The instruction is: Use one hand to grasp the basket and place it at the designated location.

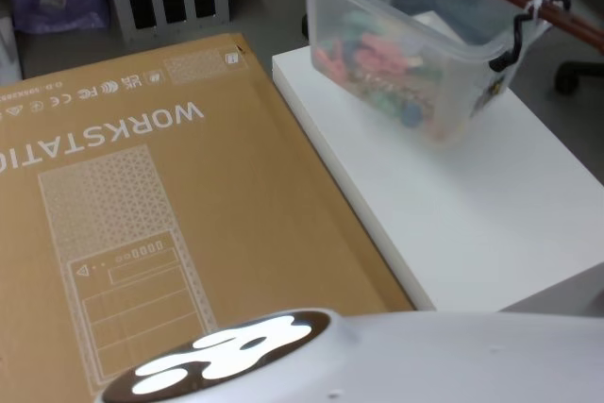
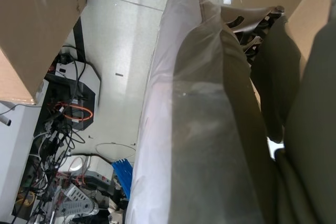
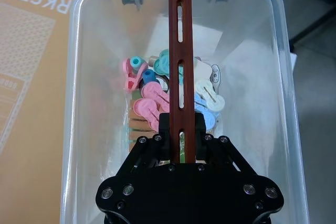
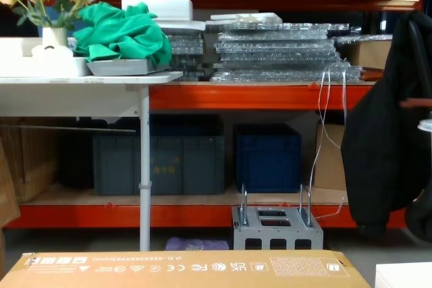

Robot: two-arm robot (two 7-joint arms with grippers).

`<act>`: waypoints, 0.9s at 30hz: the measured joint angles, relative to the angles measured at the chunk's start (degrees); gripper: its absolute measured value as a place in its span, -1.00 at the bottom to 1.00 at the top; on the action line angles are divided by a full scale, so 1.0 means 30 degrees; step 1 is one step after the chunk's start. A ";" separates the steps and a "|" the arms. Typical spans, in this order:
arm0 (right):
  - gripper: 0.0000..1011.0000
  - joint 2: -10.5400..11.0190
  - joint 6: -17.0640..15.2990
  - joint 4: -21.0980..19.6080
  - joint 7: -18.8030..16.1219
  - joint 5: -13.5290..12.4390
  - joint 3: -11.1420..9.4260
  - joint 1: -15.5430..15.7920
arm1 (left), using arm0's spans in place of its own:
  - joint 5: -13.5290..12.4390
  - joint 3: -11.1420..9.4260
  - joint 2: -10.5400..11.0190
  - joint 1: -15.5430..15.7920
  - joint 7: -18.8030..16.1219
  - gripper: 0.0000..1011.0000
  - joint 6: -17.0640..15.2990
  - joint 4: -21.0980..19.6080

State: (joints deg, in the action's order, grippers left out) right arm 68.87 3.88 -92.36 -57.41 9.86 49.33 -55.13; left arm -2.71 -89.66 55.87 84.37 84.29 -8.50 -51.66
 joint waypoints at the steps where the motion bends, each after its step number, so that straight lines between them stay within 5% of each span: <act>1: -0.52 0.0069 -0.0191 0.0004 0.0035 0.0000 -0.0023 0.0099 | 0.0000 -0.0001 0.0000 0.0000 0.0001 -1.00 0.0000 0.0001; 10: -0.52 0.0908 -0.2714 -0.0153 0.0610 -0.0182 -0.0285 0.1304 | 0.0000 -0.0001 0.0000 0.0000 0.0001 -1.00 0.0001 0.0002; 27: -0.52 0.1796 -0.4452 -0.0954 0.1436 -0.0962 -0.0699 0.3148 | 0.0000 -0.0001 0.0000 -0.0001 0.0000 -1.00 0.0001 0.0001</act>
State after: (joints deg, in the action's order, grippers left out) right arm 74.26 -9.48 -95.22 -53.10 6.98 47.23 -45.69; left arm -2.71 -89.66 55.87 84.37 84.29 -8.49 -51.66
